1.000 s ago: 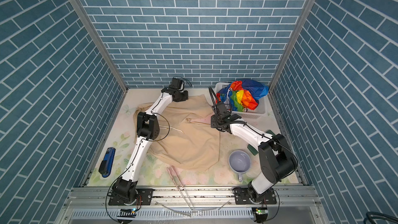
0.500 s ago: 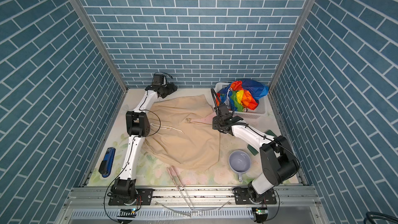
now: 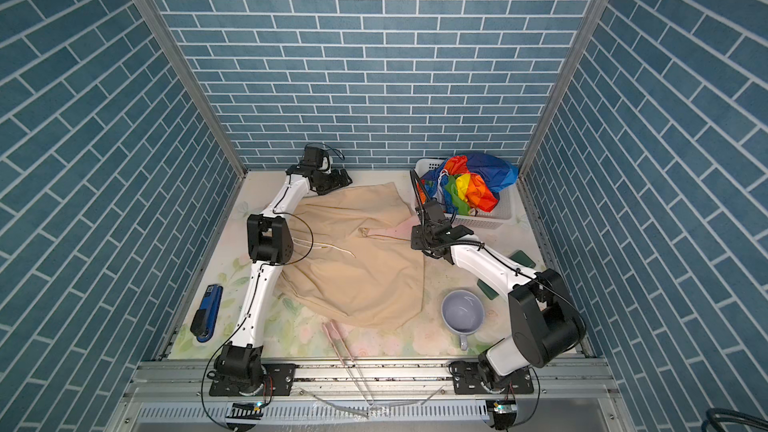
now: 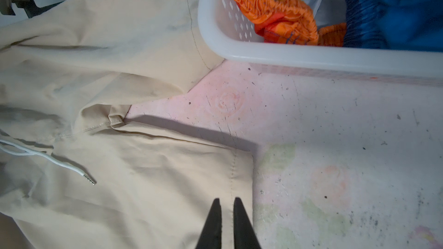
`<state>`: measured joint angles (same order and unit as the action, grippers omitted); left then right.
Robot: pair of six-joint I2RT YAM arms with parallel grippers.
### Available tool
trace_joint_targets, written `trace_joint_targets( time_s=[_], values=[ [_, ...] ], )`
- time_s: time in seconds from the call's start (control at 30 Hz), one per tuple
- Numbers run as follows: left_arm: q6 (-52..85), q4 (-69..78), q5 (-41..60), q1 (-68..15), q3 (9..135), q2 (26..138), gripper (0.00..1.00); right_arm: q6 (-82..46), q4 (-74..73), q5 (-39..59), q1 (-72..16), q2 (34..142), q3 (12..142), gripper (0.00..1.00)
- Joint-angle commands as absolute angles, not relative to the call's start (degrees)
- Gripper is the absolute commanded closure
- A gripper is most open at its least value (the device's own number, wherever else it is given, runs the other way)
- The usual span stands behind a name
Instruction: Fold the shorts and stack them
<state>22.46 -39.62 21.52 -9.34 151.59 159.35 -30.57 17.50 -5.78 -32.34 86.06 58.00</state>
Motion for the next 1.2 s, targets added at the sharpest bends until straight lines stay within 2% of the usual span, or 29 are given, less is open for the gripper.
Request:
trace_joint_targets(
  time_s=[0.0, 0.13, 0.3, 0.37, 0.53, 0.6, 0.8, 1.13, 1.17],
  values=[
    [17.30, -47.62, 21.04, -10.02, 151.08, 159.89, 0.13, -33.57, 18.00, -5.86, -32.19, 84.38, 56.16, 0.87],
    [15.18, -48.84, 21.71, -10.11, 151.04, 160.06, 0.21, -33.97, 18.28, -5.98, -32.21, 84.70, 56.34, 0.87],
    [12.67, -49.65, 23.80, -10.11, 151.07, 160.23, 0.22, -34.19, 18.29, -5.73, -32.17, 85.62, 56.86, 0.87],
    [12.00, -49.75, 24.10, -10.11, 151.08, 160.41, 0.34, -34.28, 18.35, -5.64, -32.17, 86.08, 57.20, 0.87],
    [11.99, -49.76, 23.19, -10.02, 151.16, 160.86, 0.75, -34.45, 18.81, -5.33, -32.17, 86.83, 57.90, 0.87],
    [12.91, -49.11, 22.70, -9.86, 151.26, 160.83, 0.83, -34.48, 18.84, -5.28, -32.17, 86.92, 57.96, 0.87],
    [18.71, -42.85, 20.98, -8.48, 151.35, 159.81, 0.98, -34.97, 18.64, -4.93, -32.17, 87.82, 58.02, 0.87],
    [31.24, -31.02, 15.87, -3.09, 151.57, 159.11, 1.00, -34.45, 19.24, -4.94, -32.19, 89.84, 58.90, 0.87],
    [31.55, -30.85, 15.81, -2.67, 151.96, 159.49, 0.92, -34.45, 19.18, -4.72, -32.17, 90.18, 59.06, 0.87]
  ],
)
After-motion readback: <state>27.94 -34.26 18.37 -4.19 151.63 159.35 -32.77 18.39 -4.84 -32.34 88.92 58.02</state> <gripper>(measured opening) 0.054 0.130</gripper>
